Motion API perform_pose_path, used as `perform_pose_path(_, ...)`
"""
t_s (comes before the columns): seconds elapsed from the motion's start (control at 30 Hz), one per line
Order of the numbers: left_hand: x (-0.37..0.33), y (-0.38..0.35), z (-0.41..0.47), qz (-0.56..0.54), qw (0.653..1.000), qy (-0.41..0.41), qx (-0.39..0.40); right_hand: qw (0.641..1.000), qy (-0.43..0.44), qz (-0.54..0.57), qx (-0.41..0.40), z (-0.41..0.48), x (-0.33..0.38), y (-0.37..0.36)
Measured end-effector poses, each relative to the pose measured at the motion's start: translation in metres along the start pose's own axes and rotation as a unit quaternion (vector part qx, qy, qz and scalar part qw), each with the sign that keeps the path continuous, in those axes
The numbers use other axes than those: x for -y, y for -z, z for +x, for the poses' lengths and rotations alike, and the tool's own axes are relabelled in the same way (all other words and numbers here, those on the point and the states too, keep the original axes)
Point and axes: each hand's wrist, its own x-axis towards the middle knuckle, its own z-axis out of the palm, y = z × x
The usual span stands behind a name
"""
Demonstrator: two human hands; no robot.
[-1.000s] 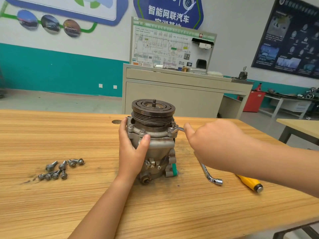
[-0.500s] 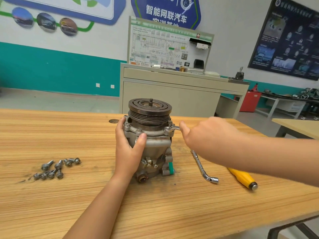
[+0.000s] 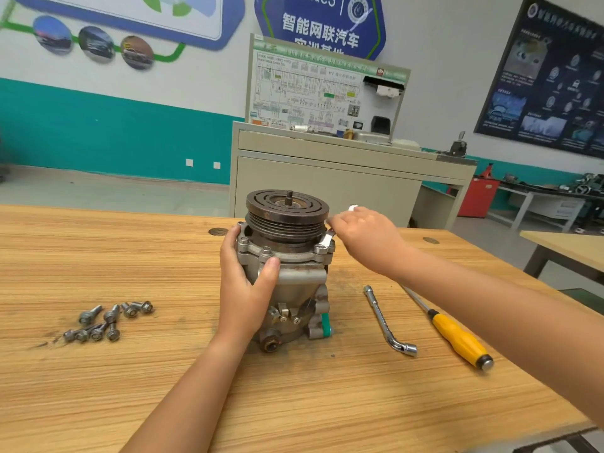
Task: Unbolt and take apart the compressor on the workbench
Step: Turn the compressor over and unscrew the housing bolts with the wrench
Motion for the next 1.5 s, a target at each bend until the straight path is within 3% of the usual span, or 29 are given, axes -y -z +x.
perform_pose_path(0.17, -0.001, 0.001, 0.000, 0.005, 1.000, 0.002, 0.003, 0.977, -0.102, 0.137, -0.131, -0.042, -0.007, 0.041)
perform_pose_path(0.2, 0.000, 0.001, -0.001, 0.006, 1.000, 0.003, 0.002, 0.976, -0.109, 0.144, -0.120, -0.051, -0.006, 0.052)
perform_pose_path(0.33, -0.001, 0.001, -0.001, 0.005, 1.000, 0.005, 0.001, 0.990, -0.094, 0.088, 0.057, -0.073, 0.008, 0.071)
perform_pose_path(0.47, -0.002, 0.001, -0.002, 0.010, 1.000, 0.000, -0.001, 0.987, -0.087, 0.036, 0.133, -0.072, 0.020, 0.075)
perform_pose_path(0.6, -0.002, 0.000, -0.001, 0.012, 1.000, -0.004, -0.001, 0.984, -0.093, 0.015, 0.148, -0.064, 0.025, 0.079)
perform_pose_path(0.9, -0.001, 0.000, -0.001, 0.012, 1.000, -0.002, -0.006, 0.968, 0.025, -0.139, 0.209, -0.063, 0.046, 0.096)
perform_pose_path(1.2, 0.000, 0.000, -0.001, 0.009, 1.000, 0.000, -0.004, 0.974, -0.011, -0.131, 0.183, -0.067, 0.040, 0.077)
perform_pose_path(1.5, 0.000, 0.001, -0.001, 0.009, 1.000, 0.001, -0.002, 0.980, 0.006, -0.135, 0.148, -0.063, 0.026, 0.065)
